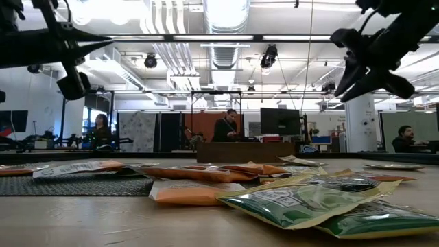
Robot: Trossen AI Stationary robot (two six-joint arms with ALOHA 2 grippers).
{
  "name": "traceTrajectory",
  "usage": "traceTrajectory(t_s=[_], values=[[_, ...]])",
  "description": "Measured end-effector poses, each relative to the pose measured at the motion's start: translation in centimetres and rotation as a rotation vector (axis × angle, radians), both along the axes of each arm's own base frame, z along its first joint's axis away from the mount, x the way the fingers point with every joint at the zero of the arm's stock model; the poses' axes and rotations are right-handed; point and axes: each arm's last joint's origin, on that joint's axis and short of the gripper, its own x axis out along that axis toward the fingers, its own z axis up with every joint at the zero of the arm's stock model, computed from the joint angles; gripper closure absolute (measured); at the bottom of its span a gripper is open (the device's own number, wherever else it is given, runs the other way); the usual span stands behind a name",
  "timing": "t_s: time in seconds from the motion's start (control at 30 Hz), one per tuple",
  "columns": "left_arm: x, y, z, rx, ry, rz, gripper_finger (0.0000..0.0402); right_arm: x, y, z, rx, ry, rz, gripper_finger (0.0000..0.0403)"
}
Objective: Pick & Place Tea
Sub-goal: Put the yellow tea bag into the middle section of the wooden organizer
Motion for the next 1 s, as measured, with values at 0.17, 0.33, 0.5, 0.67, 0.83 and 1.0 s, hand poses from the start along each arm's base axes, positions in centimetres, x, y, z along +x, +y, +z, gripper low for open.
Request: traceTrajectory(t_s=[0.17,0.33,0.5,0.67,0.83,1.0], values=[[-0.2,0.5,0.2,-0.070,-0.037,0.164,0.0390,1.0,0.2,0.0,0.068,0.111,0.095,0.0289],[-0.3,0.6,0.7,-0.092,-0.089,0.217,0.0390,2.1,0.4,-0.8,0.147,0.161,0.137,0.0254],[-0.1,0.7,1.1,-0.093,-0.120,0.215,0.0373,3.2,0.6,-1.7,0.218,0.185,0.166,0.0226],[0.8,0.7,2.0,-0.124,-0.069,0.209,0.0326,3.9,0.6,-2.4,0.252,0.200,0.132,0.0211],[2.0,0.9,3.9,-0.073,-0.027,0.277,0.0287,4.2,0.7,-3.0,0.330,0.209,0.089,0.0208],[4.2,1.0,7.0,0.049,-0.069,0.202,0.0285,4.7,0.8,-3.5,0.402,0.200,0.045,0.0208]])
